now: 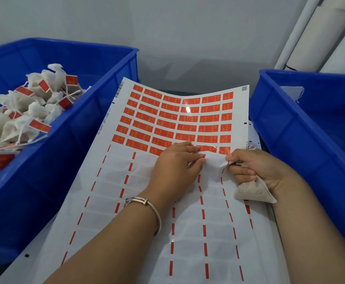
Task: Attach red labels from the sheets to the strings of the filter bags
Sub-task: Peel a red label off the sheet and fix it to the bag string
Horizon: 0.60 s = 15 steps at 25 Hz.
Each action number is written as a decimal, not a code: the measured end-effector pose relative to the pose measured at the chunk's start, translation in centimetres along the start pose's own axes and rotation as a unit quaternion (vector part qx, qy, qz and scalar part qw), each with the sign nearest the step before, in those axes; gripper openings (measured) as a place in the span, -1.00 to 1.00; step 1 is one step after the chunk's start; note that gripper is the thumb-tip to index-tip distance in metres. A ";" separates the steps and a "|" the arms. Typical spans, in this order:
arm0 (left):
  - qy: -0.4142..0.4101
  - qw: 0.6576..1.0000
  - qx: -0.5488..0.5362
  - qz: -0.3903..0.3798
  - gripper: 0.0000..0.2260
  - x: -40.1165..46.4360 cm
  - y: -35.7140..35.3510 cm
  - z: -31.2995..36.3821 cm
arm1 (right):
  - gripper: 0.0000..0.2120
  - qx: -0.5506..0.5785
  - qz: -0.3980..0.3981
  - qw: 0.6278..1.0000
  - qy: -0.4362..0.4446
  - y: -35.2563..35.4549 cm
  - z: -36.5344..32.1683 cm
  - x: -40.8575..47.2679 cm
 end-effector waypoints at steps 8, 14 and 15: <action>0.027 0.995 -0.021 0.099 -0.84 -0.2 1.1 0.0 | -0.57 0.005 -0.002 1.000 0.008 0.4 -0.1 0.2; 0.243 0.956 -0.122 0.113 -0.88 0.1 0.9 -3.1 | -0.78 -0.053 0.085 0.995 0.019 0.6 -0.5 -0.2; 0.276 0.945 -0.131 0.113 -0.86 0.1 0.8 -3.5 | -0.81 -0.088 0.134 0.987 0.032 0.9 -0.8 -0.5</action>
Point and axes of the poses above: each hand's wrist, its own x-axis towards the middle knuckle, its own y-axis out of the back of the hand, z = x × y, the point moved 6 cm from there along x, towards the middle knuckle, and after that the axes turned 11 degrees about z, right-handed, at the moved point
